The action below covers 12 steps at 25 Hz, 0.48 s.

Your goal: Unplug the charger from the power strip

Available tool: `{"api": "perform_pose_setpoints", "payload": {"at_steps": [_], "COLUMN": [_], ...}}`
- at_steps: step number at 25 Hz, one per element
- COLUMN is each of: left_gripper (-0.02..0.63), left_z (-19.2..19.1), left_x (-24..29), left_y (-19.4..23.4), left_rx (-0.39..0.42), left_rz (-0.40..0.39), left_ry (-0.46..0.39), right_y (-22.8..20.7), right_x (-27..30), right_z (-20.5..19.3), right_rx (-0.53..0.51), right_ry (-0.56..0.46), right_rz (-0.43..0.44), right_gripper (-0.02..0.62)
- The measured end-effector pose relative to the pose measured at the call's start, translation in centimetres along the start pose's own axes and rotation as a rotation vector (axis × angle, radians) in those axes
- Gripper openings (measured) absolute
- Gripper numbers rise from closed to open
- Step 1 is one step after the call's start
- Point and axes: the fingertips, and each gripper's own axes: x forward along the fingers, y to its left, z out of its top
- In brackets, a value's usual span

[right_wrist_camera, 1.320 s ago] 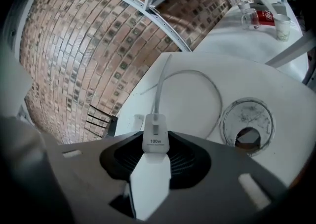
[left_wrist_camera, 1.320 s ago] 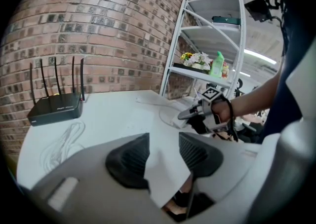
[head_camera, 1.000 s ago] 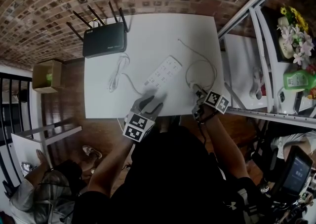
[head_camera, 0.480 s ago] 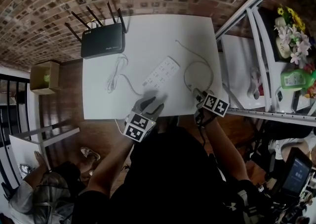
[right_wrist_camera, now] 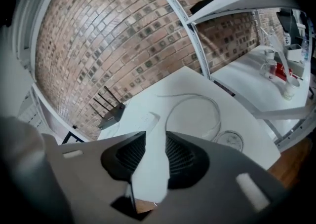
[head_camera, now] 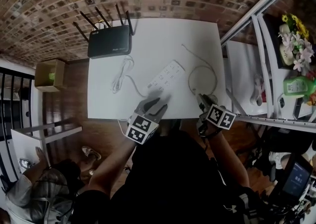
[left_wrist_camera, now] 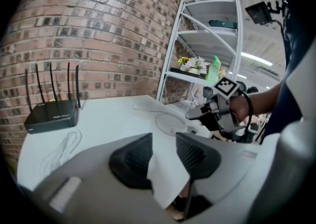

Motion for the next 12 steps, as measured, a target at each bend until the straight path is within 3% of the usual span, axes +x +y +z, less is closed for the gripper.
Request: {"api": "perform_pose_setpoints", "payload": {"at_steps": [4, 12], "left_gripper": [0.087, 0.054], "left_z": [2.2, 4.8], "left_x": [-1.3, -3.1], "left_y": [1.1, -0.6], "left_rx": [0.025, 0.023], "left_rz": [0.07, 0.059], "left_ry": [-0.099, -0.153], "right_y": [4.1, 11.4], "right_x": [-1.1, -3.7], "right_z": [1.5, 2.4], "right_rx": [-0.092, -0.275], "right_ry": [-0.049, -0.118], "right_rz": [0.093, 0.295], "right_gripper": [0.029, 0.011]}}
